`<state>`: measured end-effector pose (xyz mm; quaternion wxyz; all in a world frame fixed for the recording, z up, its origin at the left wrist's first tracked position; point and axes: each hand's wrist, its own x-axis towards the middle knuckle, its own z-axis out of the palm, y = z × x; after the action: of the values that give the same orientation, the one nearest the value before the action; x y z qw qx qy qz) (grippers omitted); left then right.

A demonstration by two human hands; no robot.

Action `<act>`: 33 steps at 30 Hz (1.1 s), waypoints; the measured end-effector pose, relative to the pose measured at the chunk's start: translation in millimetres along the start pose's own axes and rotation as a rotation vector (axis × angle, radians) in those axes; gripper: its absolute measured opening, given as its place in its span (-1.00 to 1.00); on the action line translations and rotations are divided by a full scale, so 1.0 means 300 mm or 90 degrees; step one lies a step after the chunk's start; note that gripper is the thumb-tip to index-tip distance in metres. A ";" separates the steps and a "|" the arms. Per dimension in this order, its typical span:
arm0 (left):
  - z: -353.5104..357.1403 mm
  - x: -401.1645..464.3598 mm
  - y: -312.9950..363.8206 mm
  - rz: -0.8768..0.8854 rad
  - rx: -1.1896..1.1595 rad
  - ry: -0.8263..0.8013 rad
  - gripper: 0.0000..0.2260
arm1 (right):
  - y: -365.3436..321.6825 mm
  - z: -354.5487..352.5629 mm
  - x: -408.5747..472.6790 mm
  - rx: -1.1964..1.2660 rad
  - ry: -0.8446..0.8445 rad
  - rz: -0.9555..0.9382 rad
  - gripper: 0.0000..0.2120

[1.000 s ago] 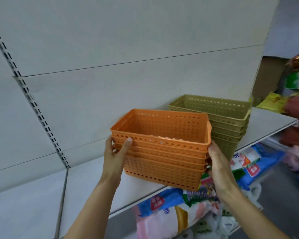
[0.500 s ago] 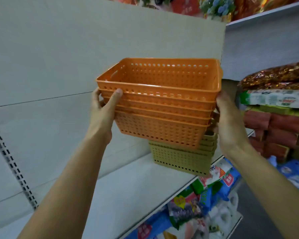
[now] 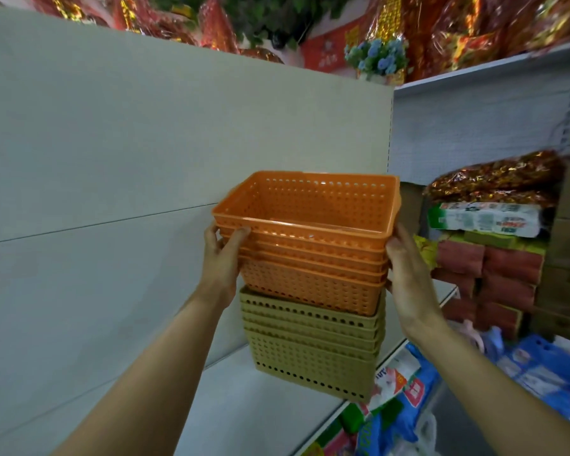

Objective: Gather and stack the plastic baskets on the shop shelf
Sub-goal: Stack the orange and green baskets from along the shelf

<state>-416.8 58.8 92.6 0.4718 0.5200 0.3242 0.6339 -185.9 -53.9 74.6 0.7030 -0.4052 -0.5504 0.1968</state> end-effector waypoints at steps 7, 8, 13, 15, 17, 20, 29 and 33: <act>0.010 0.018 -0.130 -0.129 0.086 0.007 -0.51 | 0.153 -0.037 -0.007 -0.039 -0.029 0.120 -0.63; 0.014 0.011 -0.135 -0.141 0.113 0.002 -0.50 | 0.168 -0.047 -0.011 -0.053 -0.041 0.137 -0.65; 0.106 -0.112 -0.141 -0.033 0.268 0.023 -0.75 | 0.219 -0.137 0.004 -0.226 -0.059 0.119 -0.68; 0.176 -0.193 -0.154 0.044 0.375 0.002 -0.50 | 0.234 -0.180 0.052 -0.269 -0.048 0.090 -0.63; 0.278 -0.280 -0.157 0.151 0.513 -0.017 -0.35 | 0.239 -0.222 0.114 -0.273 -0.054 0.027 -0.60; 0.465 -0.366 -0.164 0.276 0.648 -0.033 -0.37 | 0.257 -0.295 0.219 -0.284 -0.141 -0.079 -0.51; 0.744 -0.336 -0.279 0.208 0.741 0.286 -0.58 | 0.376 -0.429 0.522 -0.402 -0.496 -0.183 -0.37; 0.764 -0.340 -0.258 0.113 0.679 0.313 -0.83 | 0.405 -0.387 0.569 -0.300 -0.567 -0.125 -0.61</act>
<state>-174.0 -28.3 43.7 0.0018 0.5486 0.6529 0.5223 -2.8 100.7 76.2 0.3048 -0.3760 -0.8614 0.1540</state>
